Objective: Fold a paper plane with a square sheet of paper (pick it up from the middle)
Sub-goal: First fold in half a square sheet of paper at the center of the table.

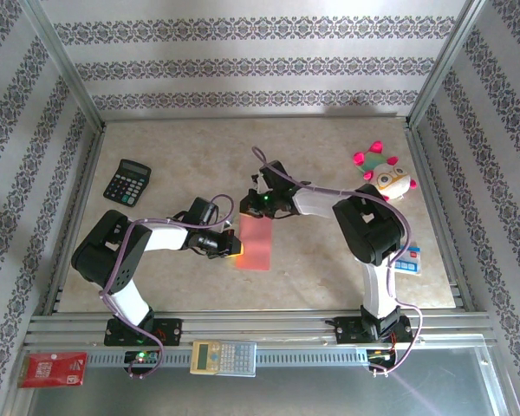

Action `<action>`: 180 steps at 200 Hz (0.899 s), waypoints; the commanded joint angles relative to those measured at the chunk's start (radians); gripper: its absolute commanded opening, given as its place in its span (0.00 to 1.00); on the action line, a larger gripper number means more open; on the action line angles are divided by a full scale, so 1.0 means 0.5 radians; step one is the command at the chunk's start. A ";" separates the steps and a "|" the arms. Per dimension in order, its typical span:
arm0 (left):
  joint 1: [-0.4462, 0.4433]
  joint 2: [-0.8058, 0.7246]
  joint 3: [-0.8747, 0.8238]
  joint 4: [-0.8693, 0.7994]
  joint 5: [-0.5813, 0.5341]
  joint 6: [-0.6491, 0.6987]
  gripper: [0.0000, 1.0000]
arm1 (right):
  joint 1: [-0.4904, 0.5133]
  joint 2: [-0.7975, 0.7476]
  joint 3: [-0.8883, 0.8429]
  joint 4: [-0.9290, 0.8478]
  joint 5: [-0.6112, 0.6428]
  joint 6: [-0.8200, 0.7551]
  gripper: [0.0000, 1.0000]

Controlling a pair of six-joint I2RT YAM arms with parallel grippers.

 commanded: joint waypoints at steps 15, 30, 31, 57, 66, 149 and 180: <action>-0.013 0.066 -0.039 -0.376 -0.348 0.087 0.00 | 0.021 0.131 -0.026 0.148 -0.039 0.059 0.01; -0.015 0.005 -0.007 -0.376 -0.319 0.068 0.04 | 0.004 0.155 -0.044 0.130 -0.015 0.023 0.01; -0.015 -0.003 -0.004 -0.375 -0.317 0.065 0.05 | 0.002 0.158 -0.046 0.130 -0.014 0.020 0.01; -0.010 -0.168 0.028 -0.250 -0.288 -0.008 0.25 | -0.032 0.213 -0.094 0.122 0.014 -0.042 0.01; 0.004 -0.209 0.030 -0.180 -0.267 -0.037 0.30 | -0.031 0.239 -0.103 0.116 0.033 -0.064 0.01; 0.124 0.041 0.272 0.108 -0.124 -0.173 0.12 | -0.049 0.247 -0.164 0.103 0.066 -0.108 0.00; 0.125 0.181 0.310 0.176 -0.078 -0.197 0.06 | -0.050 0.240 -0.205 0.104 0.075 -0.105 0.00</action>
